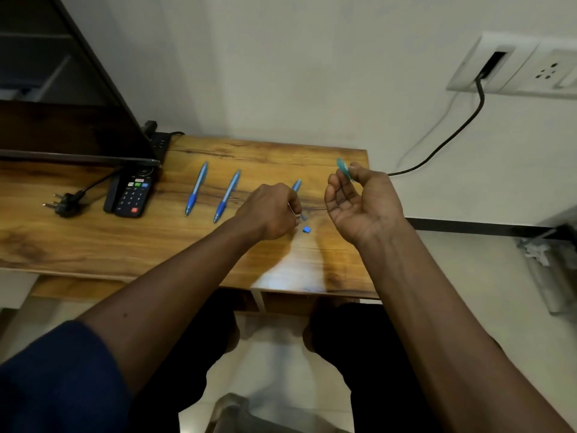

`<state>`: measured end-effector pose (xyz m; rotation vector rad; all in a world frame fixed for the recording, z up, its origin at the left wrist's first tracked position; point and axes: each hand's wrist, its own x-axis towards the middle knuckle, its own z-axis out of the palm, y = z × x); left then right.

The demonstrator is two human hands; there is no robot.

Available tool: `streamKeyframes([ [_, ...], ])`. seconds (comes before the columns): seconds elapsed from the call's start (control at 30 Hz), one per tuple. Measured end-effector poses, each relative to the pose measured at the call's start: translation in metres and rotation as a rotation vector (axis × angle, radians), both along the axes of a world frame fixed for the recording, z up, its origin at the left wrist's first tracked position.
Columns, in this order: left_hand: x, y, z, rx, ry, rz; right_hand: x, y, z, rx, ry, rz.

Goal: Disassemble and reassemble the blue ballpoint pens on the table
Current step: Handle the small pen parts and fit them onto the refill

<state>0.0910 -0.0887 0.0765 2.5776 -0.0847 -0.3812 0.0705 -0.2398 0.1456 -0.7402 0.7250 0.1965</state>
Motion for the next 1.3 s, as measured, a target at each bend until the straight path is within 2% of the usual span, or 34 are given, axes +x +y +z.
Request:
streamKeyframes([
  [0.2, 0.011, -0.008, -0.009, 0.091, -0.09, -0.024, -0.001, -0.01, -0.003, -0.019, 0.026, 0.022],
  [0.57, 0.018, -0.015, -0.015, 0.192, -0.136, -0.066, -0.005, -0.023, -0.01, -0.036, 0.035, 0.077],
  [1.0, 0.016, -0.016, -0.019, 0.065, 0.052, -0.076, -0.006, -0.04, -0.015, -0.053, 0.041, 0.08],
  [1.3, 0.01, -0.022, -0.019, 0.073, 0.017, -0.106, -0.006, -0.038, -0.014, -0.068, 0.044, 0.068],
])
